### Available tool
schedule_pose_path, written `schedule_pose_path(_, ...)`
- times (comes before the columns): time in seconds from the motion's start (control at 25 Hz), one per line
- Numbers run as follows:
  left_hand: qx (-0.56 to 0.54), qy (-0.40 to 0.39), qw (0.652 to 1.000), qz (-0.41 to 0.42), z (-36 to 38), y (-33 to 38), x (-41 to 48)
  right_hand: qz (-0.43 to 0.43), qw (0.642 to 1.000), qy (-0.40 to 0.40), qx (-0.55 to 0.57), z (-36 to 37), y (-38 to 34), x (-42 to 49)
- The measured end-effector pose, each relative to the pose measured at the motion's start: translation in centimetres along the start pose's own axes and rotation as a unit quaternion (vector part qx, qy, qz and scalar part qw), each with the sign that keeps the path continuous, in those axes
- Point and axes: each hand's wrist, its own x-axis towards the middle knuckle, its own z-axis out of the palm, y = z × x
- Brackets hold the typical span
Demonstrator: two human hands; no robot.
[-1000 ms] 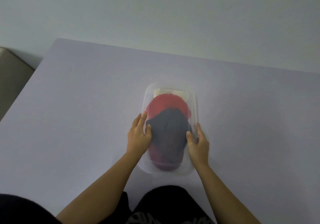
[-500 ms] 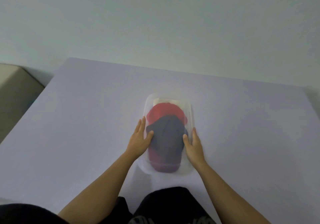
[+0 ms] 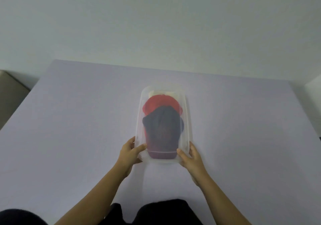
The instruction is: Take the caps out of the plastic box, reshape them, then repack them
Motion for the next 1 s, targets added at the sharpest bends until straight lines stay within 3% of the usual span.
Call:
schedule_pose_path(0.36, 0.023, -0.029, 0.999, 0.012, 6.1, 8.6, 8.9, -0.018, 0.999, -0.011, 0.046, -4.1, -6.4, 9.9)
schedule_pose_path(0.68, 0.033, -0.008, 0.999, -0.013, 8.3, 11.3, 14.1, -0.005, 0.998, -0.022, 0.052, -4.9, -8.3, 16.2)
schedule_pose_path(0.84, 0.035, 0.004, 0.999, -0.024, 8.5, 11.9, 15.4, -0.002, 0.999, -0.034, 0.033, -4.9, -8.5, 17.7)
schedule_pose_path(1.0, 0.07, 0.004, 0.997, -0.021, 8.5, 11.4, 15.5, -0.023, 0.998, -0.014, -0.061, -4.8, -8.7, 17.0)
